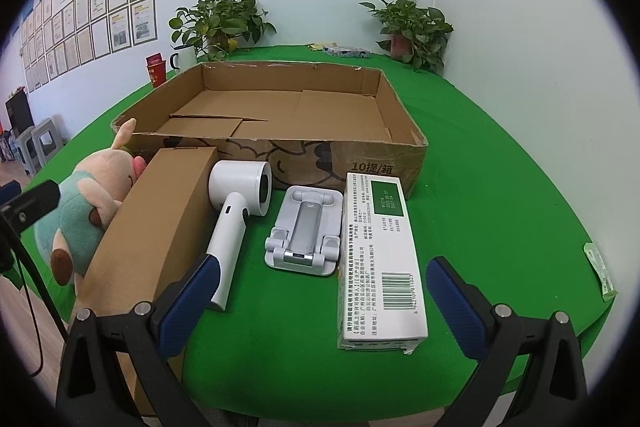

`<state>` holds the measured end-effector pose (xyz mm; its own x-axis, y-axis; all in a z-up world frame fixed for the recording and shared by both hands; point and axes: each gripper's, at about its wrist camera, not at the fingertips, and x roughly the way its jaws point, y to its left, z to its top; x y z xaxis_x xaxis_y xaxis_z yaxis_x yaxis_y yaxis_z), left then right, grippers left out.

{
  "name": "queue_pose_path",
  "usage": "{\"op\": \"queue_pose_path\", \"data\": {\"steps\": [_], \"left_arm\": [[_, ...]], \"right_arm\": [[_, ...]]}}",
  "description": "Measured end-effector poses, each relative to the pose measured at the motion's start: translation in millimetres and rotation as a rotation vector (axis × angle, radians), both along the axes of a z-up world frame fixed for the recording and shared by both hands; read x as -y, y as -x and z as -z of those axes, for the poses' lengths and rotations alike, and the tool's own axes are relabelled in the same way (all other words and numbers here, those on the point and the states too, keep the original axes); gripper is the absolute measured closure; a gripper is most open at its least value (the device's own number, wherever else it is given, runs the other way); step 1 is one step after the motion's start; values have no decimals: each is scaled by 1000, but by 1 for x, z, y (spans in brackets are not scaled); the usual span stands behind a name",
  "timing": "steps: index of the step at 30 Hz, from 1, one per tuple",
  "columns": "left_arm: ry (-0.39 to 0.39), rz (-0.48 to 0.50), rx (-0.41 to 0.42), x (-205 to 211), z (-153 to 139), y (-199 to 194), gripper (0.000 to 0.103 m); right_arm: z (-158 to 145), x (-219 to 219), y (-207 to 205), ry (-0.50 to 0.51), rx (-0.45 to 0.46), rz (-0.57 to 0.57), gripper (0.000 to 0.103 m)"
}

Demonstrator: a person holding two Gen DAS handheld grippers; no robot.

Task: Organize objects
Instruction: 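Grasp the pink plush pig with the left tool while the right tool grasps it too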

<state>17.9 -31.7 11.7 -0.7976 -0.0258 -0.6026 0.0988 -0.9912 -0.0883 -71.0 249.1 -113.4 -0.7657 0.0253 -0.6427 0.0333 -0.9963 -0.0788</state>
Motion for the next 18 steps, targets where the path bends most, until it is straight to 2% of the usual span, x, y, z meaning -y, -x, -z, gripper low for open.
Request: {"op": "queue_pose_path", "data": {"steps": [5,8,10,12,14,16,18], "left_arm": [[0,-32,-14,24,-2,-4,2],[-4,-68,-23,42,-1,-7,2],[-15,-81,-23,54,1,-4,2],[-45,-66,10,63,7,4,2],[-89,-34,23,69,14,11,2],[-148,1,68,69,27,21,2],[-190,54,132,61,44,32,3]], "right_arm": [[-8,-6,7,-4,-18,-16,1],[-23,3,8,7,-45,-86,1],[-36,17,2,24,-82,-174,1],[-47,32,-7,68,-112,-299,1],[-46,43,-8,117,-90,-387,1],[-36,49,-2,117,-43,-386,1],[-24,47,7,92,-9,-334,1]]}}
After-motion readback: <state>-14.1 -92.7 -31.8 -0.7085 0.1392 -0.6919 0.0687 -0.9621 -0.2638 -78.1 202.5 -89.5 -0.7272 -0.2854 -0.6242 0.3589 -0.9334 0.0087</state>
